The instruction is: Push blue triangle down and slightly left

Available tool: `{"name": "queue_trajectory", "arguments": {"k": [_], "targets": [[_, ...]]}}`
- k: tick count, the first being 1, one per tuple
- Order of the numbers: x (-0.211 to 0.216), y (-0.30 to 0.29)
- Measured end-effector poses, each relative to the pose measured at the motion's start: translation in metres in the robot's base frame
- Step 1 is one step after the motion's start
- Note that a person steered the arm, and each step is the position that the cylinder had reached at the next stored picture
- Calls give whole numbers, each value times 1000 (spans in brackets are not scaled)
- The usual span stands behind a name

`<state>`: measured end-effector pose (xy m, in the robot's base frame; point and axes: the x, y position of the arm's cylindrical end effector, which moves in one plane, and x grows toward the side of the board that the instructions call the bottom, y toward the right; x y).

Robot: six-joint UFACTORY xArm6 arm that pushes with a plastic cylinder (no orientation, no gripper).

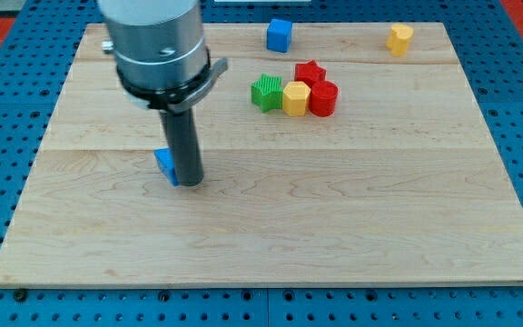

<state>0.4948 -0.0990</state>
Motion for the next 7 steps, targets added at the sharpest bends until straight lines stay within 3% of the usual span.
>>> {"name": "queue_trajectory", "arguments": {"k": [1, 2, 7], "targets": [[-9, -37], [-39, -45], [-106, -80]]}}
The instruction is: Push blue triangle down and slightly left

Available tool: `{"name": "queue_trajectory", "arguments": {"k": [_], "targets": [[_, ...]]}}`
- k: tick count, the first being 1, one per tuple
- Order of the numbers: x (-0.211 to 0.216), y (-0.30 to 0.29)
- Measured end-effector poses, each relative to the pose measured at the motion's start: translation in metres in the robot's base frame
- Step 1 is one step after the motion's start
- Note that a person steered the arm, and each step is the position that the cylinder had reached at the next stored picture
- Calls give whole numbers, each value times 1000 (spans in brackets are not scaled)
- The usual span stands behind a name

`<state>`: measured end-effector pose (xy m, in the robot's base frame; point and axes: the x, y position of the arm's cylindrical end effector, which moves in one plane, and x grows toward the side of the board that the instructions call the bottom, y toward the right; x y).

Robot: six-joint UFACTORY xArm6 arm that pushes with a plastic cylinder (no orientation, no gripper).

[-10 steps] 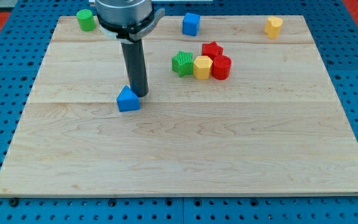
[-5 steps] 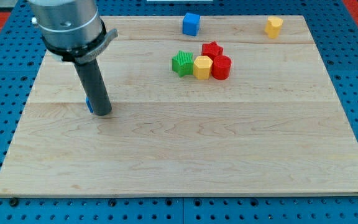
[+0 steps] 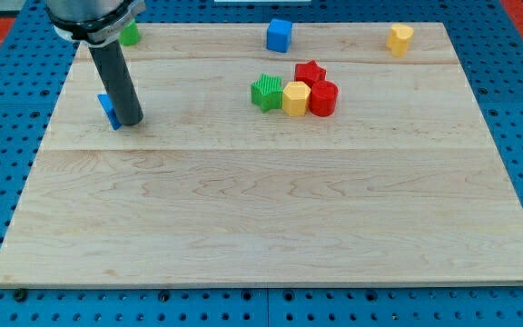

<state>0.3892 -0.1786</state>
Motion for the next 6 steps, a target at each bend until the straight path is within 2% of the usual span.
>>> {"name": "queue_trajectory", "arguments": {"k": [6], "targets": [[-43, 2]]}}
